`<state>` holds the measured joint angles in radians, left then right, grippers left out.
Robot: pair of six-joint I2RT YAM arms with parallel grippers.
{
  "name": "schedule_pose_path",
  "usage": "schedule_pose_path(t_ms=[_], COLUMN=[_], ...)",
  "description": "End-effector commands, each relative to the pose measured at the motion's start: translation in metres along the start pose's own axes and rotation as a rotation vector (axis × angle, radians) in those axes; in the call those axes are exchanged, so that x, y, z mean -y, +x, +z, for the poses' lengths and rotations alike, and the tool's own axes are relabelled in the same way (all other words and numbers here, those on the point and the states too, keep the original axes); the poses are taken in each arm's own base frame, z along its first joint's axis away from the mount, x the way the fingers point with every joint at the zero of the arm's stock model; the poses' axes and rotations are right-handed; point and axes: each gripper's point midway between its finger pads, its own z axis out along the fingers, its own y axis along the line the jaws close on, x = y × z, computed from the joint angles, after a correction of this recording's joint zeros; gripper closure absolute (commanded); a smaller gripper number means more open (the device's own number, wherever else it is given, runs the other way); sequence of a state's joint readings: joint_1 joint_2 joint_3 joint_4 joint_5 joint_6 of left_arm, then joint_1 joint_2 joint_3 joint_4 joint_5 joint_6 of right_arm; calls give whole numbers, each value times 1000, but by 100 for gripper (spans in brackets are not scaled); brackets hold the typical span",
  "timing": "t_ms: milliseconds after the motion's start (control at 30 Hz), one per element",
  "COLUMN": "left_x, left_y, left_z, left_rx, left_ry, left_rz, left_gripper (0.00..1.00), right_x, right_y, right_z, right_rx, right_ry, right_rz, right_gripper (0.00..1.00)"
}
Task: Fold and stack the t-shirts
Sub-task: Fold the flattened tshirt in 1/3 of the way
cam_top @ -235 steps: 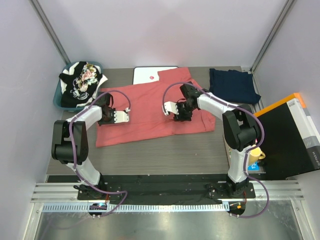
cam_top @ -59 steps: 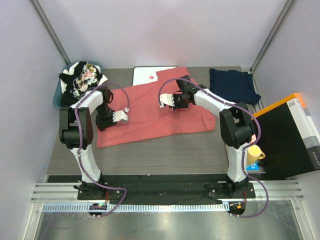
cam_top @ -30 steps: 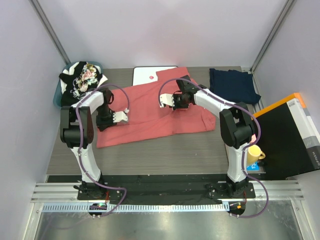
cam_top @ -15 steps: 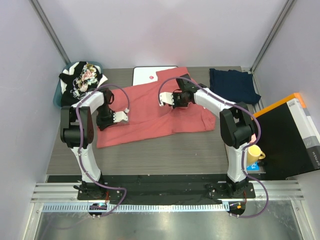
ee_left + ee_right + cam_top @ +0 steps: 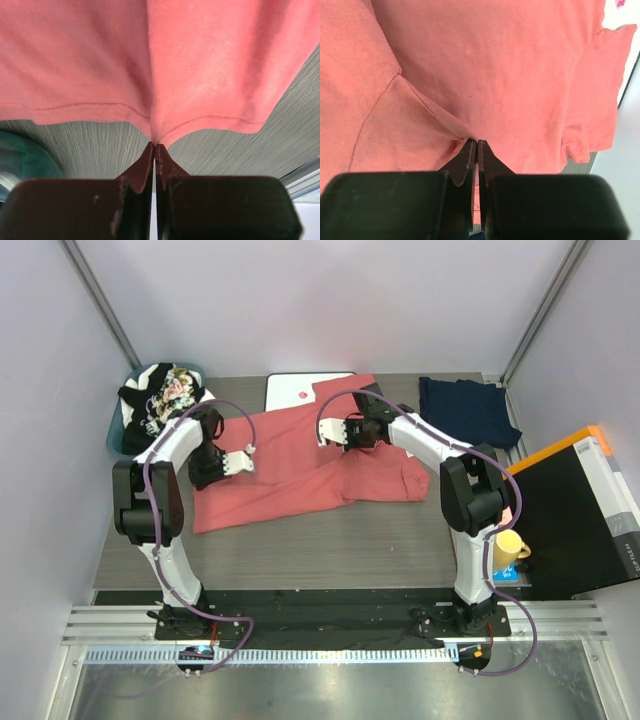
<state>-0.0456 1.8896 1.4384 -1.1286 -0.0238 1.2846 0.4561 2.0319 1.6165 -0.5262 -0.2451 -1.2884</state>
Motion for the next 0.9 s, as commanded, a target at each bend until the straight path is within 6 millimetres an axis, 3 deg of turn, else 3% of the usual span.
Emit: schedule_pose_path(t_ms=[0, 367, 567, 867], left_x=[1, -3, -16, -20], left_y=[4, 20, 16, 7], left_z=[-16, 13, 19, 23], left_rx=[-20, -121, -133, -131], left_ry=[-32, -24, -59, -69], left_rz=[-10, -4, -12, 4], left_gripper=[100, 100, 100, 100], right_x=[31, 33, 30, 34], right_y=[-9, -9, -8, -10], right_z=[-7, -8, -8, -1], right_rx=[21, 17, 15, 23], right_ry=[84, 93, 88, 103], right_rz=[-28, -34, -33, -45], right_gripper=[93, 93, 93, 93])
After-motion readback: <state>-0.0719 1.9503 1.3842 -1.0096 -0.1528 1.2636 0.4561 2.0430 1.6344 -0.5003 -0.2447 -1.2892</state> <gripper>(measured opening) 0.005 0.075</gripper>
